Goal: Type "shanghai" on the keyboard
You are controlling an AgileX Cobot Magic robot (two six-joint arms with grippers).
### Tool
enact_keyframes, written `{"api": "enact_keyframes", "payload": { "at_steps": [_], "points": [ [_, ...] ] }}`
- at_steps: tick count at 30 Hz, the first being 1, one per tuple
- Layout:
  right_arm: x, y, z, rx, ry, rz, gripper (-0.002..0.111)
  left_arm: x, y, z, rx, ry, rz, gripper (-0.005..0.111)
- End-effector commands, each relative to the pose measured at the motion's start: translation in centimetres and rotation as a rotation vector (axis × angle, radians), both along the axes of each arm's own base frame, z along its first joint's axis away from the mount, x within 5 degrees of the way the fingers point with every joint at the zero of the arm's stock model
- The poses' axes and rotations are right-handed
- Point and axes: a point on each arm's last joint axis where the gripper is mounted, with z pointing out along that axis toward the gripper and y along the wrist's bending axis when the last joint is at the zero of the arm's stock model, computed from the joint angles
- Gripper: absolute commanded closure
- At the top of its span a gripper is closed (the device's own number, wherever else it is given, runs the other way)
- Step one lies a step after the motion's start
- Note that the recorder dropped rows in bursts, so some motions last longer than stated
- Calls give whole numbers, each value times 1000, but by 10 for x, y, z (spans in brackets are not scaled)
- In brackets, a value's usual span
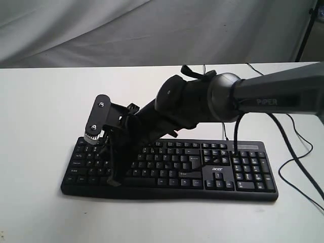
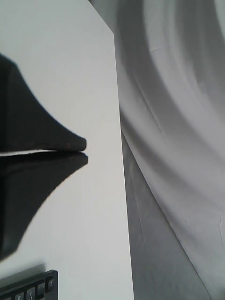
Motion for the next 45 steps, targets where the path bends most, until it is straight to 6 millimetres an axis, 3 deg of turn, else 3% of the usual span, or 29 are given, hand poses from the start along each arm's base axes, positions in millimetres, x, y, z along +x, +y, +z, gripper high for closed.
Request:
{"api": "enact_keyframes", "payload": {
  "at_steps": [1, 10, 15, 45],
  "points": [
    [1, 4, 4, 15, -6, -28, 108, 0, 0, -2, -4, 4, -4, 106],
    [29, 25, -3, 29, 81, 12, 108, 0, 0, -2, -4, 4, -4, 106],
    [40, 52, -12, 27, 88, 18, 108, 0, 0, -2, -4, 4, -4, 106],
    [38, 47, -18, -63, 88, 77, 108, 0, 0, -2, -4, 4, -4, 106]
  ]
}}
